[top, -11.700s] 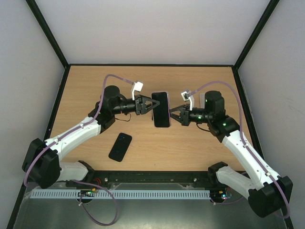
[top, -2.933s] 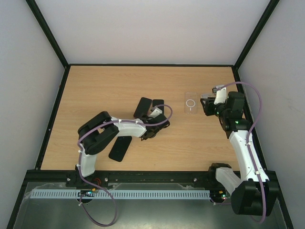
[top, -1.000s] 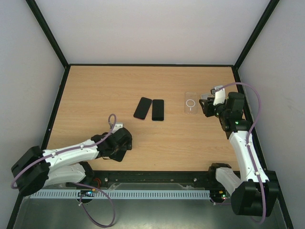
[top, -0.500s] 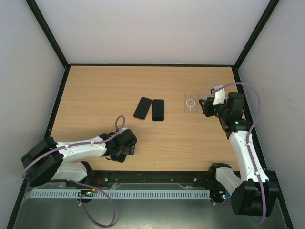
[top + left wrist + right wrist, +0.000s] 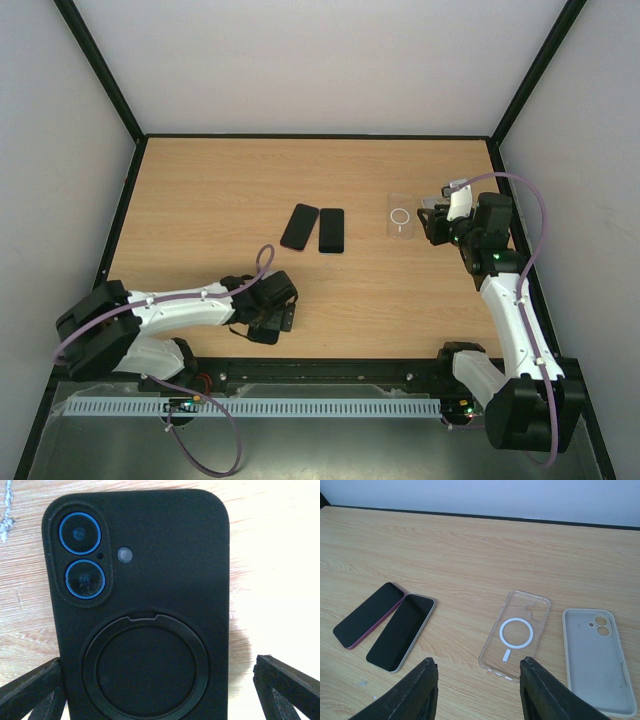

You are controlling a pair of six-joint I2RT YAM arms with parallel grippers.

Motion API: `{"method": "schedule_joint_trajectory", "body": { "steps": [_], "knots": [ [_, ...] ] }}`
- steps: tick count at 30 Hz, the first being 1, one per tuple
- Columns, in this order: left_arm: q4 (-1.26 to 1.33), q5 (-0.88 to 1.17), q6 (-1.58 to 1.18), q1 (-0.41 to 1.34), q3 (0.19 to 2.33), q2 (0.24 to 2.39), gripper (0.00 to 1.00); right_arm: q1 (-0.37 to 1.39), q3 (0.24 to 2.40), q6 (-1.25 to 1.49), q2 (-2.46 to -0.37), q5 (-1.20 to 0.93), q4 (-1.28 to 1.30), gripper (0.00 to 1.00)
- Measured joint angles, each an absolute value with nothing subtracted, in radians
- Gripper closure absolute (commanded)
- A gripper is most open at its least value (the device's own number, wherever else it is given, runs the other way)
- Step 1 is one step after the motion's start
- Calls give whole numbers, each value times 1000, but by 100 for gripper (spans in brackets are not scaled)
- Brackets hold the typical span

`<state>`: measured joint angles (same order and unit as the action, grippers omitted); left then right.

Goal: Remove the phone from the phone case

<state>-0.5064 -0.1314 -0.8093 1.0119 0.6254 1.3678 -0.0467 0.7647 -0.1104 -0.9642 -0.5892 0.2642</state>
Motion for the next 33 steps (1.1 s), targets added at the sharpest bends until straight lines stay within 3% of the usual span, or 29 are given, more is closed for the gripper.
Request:
{"method": "schedule_joint_trajectory", "body": {
  "steps": [10, 23, 33],
  "knots": [
    [-591, -114, -803, 1006, 735, 1490, 4, -47, 765, -114, -964, -595, 265, 55],
    [-669, -40, -678, 922, 838, 1579, 43, -47, 765, -116, -964, -596, 265, 55],
    [-669, -18, -656, 918, 841, 1585, 61, -47, 765, -116, -964, -595, 265, 55]
  ]
}}
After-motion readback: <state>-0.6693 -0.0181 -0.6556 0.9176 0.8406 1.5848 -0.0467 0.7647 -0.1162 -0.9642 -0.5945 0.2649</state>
